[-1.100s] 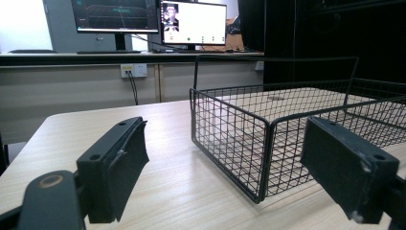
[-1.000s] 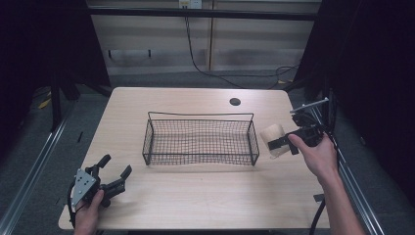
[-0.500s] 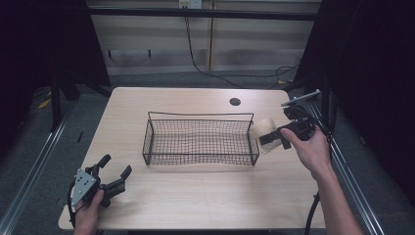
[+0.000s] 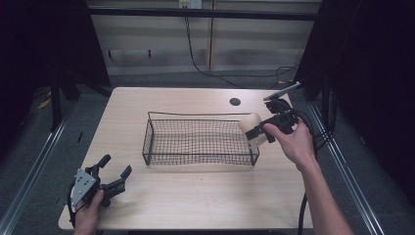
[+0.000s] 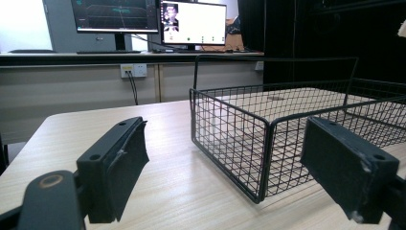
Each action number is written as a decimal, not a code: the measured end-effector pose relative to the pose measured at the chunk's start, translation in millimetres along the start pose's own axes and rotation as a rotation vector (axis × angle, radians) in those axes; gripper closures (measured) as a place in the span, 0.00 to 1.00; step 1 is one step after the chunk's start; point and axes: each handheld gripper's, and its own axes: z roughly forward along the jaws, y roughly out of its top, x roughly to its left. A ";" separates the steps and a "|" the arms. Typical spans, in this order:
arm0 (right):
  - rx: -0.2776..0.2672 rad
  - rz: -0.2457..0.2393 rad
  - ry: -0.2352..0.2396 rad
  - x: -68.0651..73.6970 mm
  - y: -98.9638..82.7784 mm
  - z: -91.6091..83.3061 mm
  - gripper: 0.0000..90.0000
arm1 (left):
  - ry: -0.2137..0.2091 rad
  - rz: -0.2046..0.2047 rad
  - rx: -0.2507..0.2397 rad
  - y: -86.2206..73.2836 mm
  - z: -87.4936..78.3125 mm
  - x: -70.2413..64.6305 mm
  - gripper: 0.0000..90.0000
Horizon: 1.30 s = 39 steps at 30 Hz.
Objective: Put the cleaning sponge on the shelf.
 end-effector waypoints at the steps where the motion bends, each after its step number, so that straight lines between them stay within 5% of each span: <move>1: 0.002 0.004 -0.002 1.6 1.6 0.8 0.32 | 0.000 0.000 0.000 0.0 0.0 0.0 0.18; 24: 0.024 0.142 -0.109 7.7 24.6 36.9 0.32 | -0.005 0.003 0.001 0.0 0.1 0.4 0.18; 39: 0.049 0.181 -0.120 8.6 24.2 58.8 0.32 | -0.003 0.000 0.000 0.0 0.0 0.1 0.18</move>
